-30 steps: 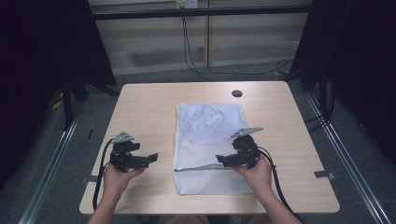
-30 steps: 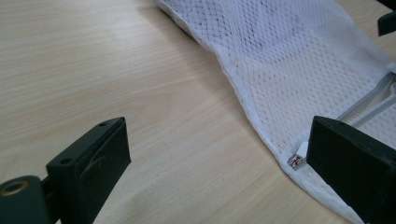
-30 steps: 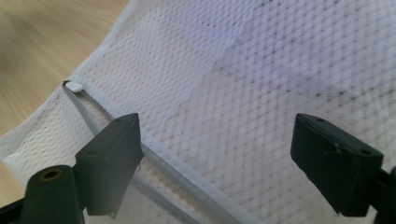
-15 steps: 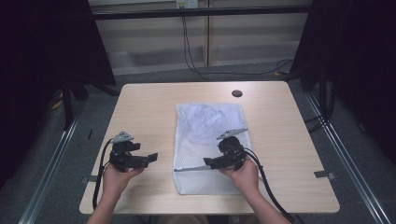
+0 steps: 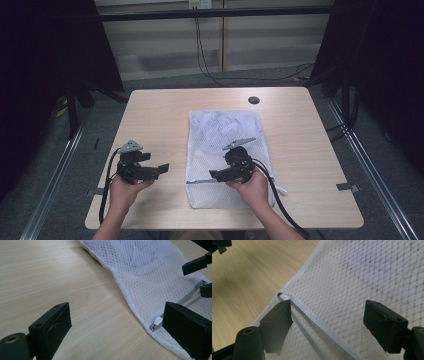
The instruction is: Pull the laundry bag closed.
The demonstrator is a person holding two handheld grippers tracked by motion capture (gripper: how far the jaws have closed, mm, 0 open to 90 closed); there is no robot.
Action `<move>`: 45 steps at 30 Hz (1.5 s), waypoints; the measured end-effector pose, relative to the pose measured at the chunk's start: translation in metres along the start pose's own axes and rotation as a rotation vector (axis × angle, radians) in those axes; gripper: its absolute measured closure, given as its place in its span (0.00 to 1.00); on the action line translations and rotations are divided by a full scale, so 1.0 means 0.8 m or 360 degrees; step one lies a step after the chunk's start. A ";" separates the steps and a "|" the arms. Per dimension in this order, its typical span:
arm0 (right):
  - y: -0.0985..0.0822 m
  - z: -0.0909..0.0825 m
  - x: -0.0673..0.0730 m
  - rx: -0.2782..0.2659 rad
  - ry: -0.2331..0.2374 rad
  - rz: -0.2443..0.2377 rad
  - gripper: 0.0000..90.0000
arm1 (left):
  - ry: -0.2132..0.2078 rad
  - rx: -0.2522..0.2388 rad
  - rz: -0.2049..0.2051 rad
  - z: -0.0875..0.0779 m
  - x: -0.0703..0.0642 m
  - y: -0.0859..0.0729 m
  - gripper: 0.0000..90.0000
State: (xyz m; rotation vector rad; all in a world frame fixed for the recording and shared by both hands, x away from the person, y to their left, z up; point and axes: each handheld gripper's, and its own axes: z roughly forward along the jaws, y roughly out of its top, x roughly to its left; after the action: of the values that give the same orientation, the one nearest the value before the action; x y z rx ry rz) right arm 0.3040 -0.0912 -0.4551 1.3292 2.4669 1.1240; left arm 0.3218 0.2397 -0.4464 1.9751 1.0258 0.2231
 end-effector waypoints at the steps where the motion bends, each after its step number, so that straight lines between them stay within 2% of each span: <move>1: 0.000 0.000 0.001 0.0003 -0.0007 0.0005 0.25 | -0.0001 -0.0007 -0.0006 0.000 -0.001 0.000 0.09; 13: 0.004 0.009 0.009 0.0018 0.0019 -0.0007 0.26 | -0.0007 -0.0001 0.0022 -0.001 -0.001 0.001 0.11; 20: 0.007 0.016 0.014 0.0006 0.0062 0.0029 0.28 | -0.0012 -0.0003 0.0028 -0.001 -0.002 0.002 0.11; 24: 0.009 0.020 0.016 0.0008 0.0055 0.0032 0.29 | -0.0008 0.0000 0.0030 -0.001 -0.003 0.002 0.11; 26: 0.009 0.022 0.017 0.0013 0.0079 0.0043 0.30 | -0.0020 -0.0001 0.0026 -0.001 -0.003 0.002 0.11; 39: 0.011 0.033 0.025 0.0020 0.0141 0.0064 0.37 | -0.0004 0.0007 0.0041 -0.001 -0.003 0.002 0.12; 45: 0.012 0.037 0.027 0.0022 0.0162 0.0087 0.40 | -0.0006 -0.0001 0.0021 -0.001 -0.003 0.002 0.12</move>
State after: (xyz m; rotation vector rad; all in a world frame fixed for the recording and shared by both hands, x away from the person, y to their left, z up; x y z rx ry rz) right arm 0.3099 -0.0555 -0.4651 1.3845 2.5273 1.2182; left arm 0.3208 0.2374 -0.4440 1.9817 1.0103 0.2270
